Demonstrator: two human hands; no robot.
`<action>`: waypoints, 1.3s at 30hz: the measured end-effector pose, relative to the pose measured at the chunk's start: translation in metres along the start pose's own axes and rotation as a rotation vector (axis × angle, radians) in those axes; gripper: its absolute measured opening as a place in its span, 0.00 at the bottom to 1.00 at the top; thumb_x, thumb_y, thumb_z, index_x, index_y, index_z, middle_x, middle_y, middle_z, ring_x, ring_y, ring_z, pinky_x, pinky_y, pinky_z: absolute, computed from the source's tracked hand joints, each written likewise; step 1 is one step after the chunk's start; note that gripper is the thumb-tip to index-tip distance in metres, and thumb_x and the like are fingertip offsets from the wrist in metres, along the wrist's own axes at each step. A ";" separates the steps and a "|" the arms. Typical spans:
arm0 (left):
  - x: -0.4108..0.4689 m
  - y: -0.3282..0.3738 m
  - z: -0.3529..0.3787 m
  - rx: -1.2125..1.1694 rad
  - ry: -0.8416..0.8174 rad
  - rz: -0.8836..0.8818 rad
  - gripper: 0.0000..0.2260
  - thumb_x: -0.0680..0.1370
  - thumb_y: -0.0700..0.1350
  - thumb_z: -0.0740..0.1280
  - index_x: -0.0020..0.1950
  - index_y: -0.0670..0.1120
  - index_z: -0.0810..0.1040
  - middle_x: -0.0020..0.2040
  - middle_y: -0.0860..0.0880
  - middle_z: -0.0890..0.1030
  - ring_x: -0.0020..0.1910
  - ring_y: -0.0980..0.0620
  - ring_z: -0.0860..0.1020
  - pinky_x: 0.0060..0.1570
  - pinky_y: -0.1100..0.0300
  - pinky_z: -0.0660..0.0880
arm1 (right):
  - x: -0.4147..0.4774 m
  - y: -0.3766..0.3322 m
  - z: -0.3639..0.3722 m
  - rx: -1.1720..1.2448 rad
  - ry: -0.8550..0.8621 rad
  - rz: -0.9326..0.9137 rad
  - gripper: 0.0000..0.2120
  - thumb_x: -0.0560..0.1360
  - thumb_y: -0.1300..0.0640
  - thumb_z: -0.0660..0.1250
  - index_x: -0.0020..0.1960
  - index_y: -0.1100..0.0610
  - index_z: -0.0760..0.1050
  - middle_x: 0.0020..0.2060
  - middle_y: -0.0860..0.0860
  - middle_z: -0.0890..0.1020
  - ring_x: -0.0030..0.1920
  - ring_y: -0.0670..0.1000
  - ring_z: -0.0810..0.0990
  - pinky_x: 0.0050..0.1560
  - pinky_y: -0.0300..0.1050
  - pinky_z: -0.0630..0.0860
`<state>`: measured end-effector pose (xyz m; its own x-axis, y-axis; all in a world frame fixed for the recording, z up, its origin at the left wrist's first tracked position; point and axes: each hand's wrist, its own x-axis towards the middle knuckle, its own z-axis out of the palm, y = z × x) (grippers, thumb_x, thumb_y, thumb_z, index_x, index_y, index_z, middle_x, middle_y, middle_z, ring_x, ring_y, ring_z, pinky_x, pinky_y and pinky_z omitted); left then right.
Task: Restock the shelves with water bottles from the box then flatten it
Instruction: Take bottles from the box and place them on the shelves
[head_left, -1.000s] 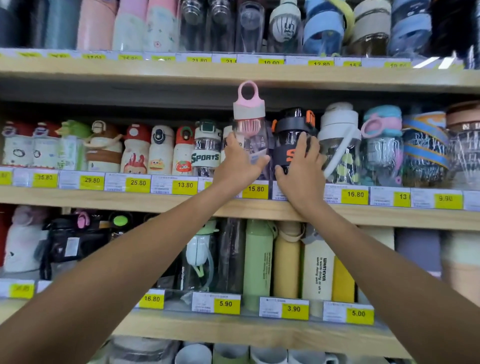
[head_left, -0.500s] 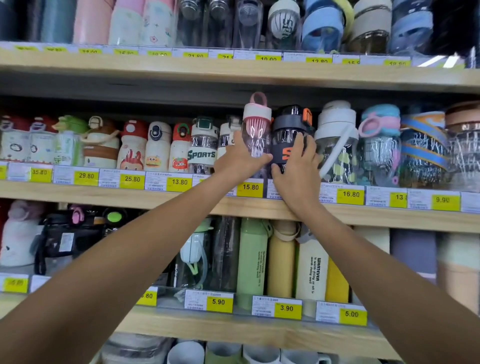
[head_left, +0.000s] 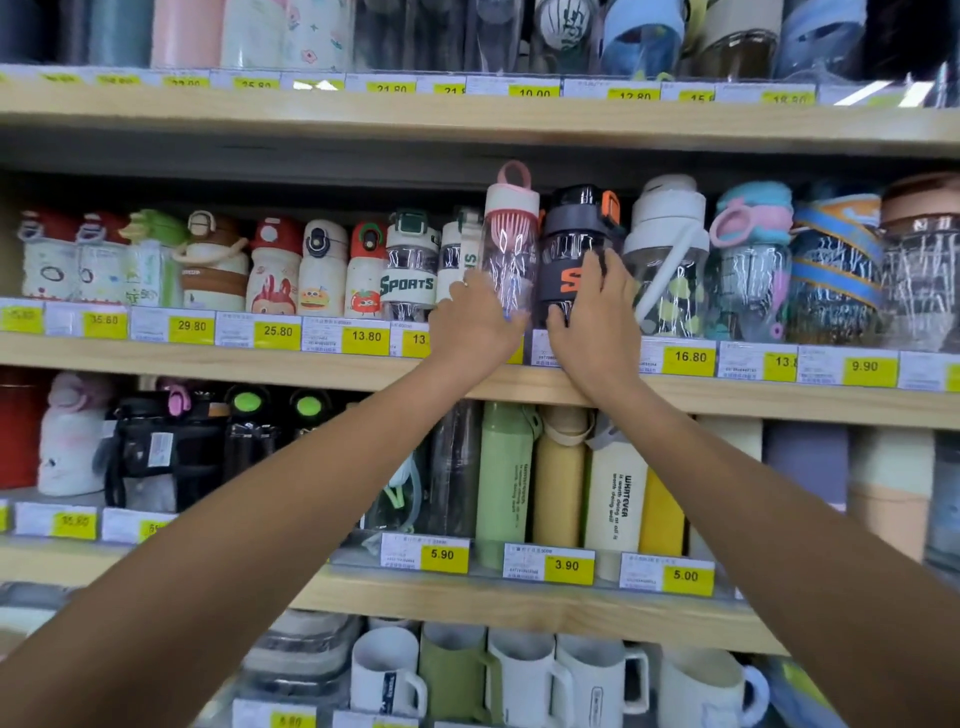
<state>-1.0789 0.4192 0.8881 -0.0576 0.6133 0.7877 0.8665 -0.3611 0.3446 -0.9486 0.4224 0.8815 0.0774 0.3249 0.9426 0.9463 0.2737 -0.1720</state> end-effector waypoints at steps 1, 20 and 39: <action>-0.005 0.000 0.001 -0.011 0.016 0.008 0.26 0.77 0.54 0.64 0.66 0.38 0.64 0.63 0.39 0.70 0.61 0.38 0.72 0.58 0.49 0.69 | -0.003 0.002 -0.003 0.020 -0.015 -0.013 0.28 0.76 0.56 0.63 0.73 0.62 0.58 0.73 0.60 0.59 0.72 0.59 0.58 0.68 0.52 0.65; -0.184 0.094 0.067 -0.815 -0.182 -0.133 0.16 0.76 0.35 0.61 0.64 0.41 0.71 0.57 0.43 0.76 0.51 0.52 0.78 0.39 0.70 0.71 | -0.159 0.111 -0.116 0.260 -0.169 0.064 0.14 0.75 0.63 0.60 0.59 0.60 0.76 0.56 0.55 0.80 0.58 0.55 0.77 0.56 0.45 0.70; -0.476 0.386 0.255 -0.769 -1.044 -0.142 0.04 0.77 0.39 0.64 0.47 0.48 0.72 0.40 0.49 0.73 0.38 0.52 0.72 0.35 0.66 0.68 | -0.431 0.443 -0.358 0.022 -0.565 0.856 0.12 0.75 0.62 0.62 0.57 0.60 0.78 0.48 0.59 0.82 0.46 0.56 0.80 0.47 0.47 0.76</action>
<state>-0.5905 0.1674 0.5161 0.5866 0.8065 0.0745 0.3605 -0.3424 0.8676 -0.4506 0.0795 0.5013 0.5593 0.7964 0.2300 0.6369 -0.2352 -0.7342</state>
